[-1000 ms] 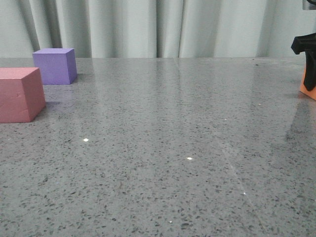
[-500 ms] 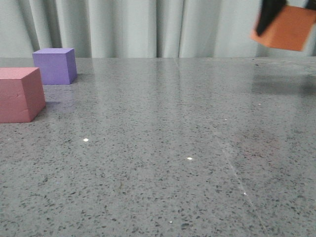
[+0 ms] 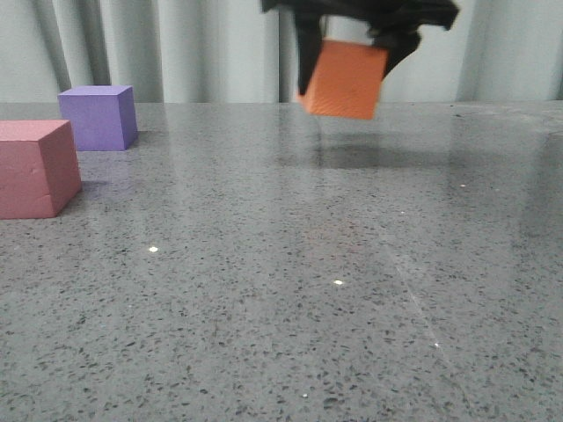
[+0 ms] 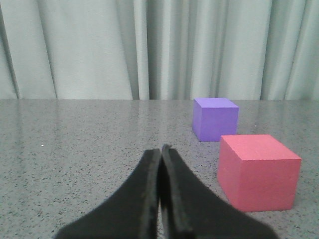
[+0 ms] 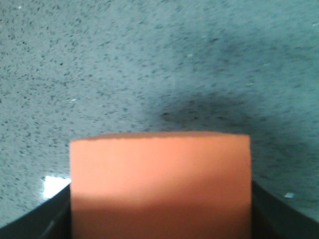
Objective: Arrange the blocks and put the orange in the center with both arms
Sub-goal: 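Carry the orange cube toward the table center and lower it, then open the right gripper and lift away from the orange cube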
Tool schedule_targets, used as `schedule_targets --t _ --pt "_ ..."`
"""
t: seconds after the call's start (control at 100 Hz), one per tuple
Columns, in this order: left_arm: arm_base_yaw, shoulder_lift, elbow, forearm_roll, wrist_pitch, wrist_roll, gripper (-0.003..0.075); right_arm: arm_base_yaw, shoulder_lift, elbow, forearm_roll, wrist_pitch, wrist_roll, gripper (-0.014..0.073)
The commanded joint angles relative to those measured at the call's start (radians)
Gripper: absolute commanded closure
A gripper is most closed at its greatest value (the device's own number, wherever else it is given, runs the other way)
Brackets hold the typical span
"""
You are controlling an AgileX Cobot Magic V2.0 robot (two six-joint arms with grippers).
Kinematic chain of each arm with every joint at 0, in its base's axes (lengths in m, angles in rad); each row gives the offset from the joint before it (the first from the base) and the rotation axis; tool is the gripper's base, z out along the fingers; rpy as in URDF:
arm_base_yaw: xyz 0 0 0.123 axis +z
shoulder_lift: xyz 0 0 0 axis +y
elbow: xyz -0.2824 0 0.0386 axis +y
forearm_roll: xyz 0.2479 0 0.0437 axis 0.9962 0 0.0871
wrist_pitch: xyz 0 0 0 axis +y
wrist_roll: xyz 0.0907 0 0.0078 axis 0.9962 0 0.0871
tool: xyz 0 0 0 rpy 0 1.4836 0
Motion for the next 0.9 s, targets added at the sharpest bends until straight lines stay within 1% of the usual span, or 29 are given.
schedule_targets --t 0.0,0.2,0.49,0.54,0.59,0.71,0.78,0.83,0.89 --pt "0.003 -0.032 0.057 -0.008 -0.076 0.0 0.0739 0.027 -0.018 -0.064 -0.042 -0.022 0.055 0.0386" --pt "0.003 -0.032 0.057 -0.008 -0.076 0.0 0.0739 0.051 0.042 -0.081 -0.041 -0.029 0.108 0.0386" --pt "0.003 -0.032 0.057 -0.008 -0.076 0.0 0.0739 0.054 0.073 -0.081 -0.036 -0.027 0.108 0.0379" --pt "0.003 -0.032 0.057 -0.008 -0.076 0.0 0.0739 0.054 0.073 -0.081 -0.036 -0.029 0.108 0.0346" --pt "0.003 -0.032 0.057 -0.008 -0.076 0.0 0.0739 0.054 0.073 -0.081 -0.035 -0.029 0.108 0.0285" --pt "0.003 -0.032 0.057 -0.008 -0.076 0.0 0.0739 0.054 0.073 -0.081 -0.024 -0.029 0.108 0.0069" --pt "0.003 -0.032 0.057 -0.008 -0.076 0.0 0.0739 0.054 0.073 -0.081 -0.021 -0.029 0.108 -0.0022" --pt "0.003 -0.032 0.057 -0.008 -0.076 0.0 0.0739 0.054 0.069 -0.081 -0.021 -0.029 0.108 -0.0058" --pt "0.003 -0.032 0.057 -0.008 -0.076 0.0 0.0739 0.054 0.066 -0.086 -0.021 -0.026 0.107 -0.0065"
